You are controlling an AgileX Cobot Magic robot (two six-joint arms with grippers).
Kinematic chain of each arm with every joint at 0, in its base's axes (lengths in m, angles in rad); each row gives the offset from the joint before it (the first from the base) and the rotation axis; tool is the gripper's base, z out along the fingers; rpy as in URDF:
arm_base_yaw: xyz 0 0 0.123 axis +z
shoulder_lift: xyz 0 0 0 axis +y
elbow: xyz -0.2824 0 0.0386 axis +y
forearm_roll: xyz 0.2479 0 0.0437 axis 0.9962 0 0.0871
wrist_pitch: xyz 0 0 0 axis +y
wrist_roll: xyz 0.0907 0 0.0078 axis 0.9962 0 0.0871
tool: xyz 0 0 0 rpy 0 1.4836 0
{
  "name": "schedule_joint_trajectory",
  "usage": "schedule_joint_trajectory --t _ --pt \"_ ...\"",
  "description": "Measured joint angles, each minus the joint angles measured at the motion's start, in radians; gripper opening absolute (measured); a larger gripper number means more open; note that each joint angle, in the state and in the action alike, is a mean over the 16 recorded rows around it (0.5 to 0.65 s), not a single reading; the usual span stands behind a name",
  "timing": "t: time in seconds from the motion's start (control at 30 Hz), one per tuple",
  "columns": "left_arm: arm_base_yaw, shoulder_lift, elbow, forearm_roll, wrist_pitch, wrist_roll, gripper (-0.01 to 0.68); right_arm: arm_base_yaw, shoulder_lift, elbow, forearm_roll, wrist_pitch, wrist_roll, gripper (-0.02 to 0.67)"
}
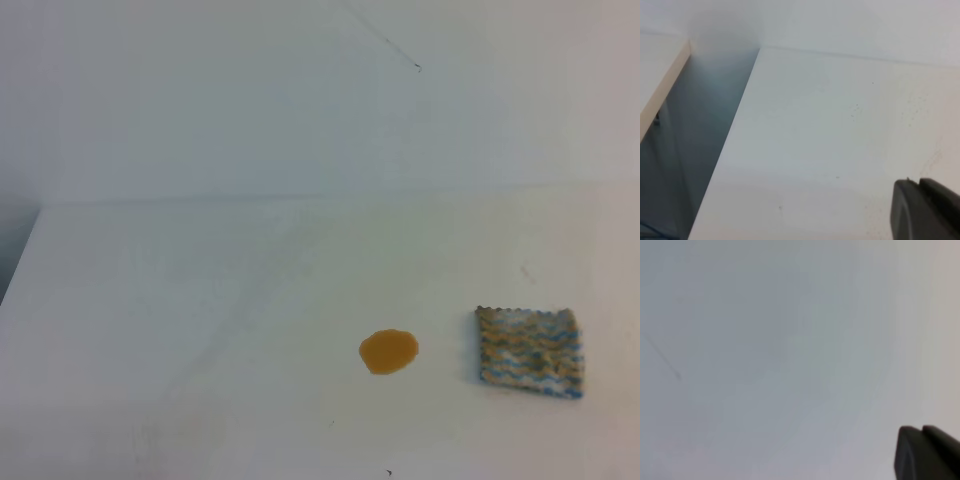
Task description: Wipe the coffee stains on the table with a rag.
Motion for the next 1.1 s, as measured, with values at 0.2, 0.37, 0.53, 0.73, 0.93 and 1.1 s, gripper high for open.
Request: schedule_joint_trajectory --t 0.2,0.37,0.53,0.73,0.93,1.1 --pt "0.000 0.000 0.000 0.000 0.000 0.000 0.001 0.000 0.000 -0.002 0.022 -0.279 0.023 -0.003" --pt "0.000 0.000 0.000 0.000 0.000 0.000 0.001 0.000 0.001 -0.029 0.078 -0.377 0.048 -0.003" --pt "0.000 0.000 0.000 0.000 0.000 0.000 0.001 0.000 0.014 -0.125 0.134 -0.252 0.052 -0.002" --pt "0.000 0.000 0.000 0.000 0.000 0.000 0.001 0.000 0.095 -0.318 0.171 0.094 0.033 -0.002" --pt "0.000 0.000 0.000 0.000 0.000 0.000 0.000 0.001 0.280 -0.525 0.193 0.474 -0.025 -0.002" --pt "0.000 0.000 0.000 0.000 0.000 0.000 0.000 0.001 0.495 -0.626 0.312 0.652 -0.189 -0.002"
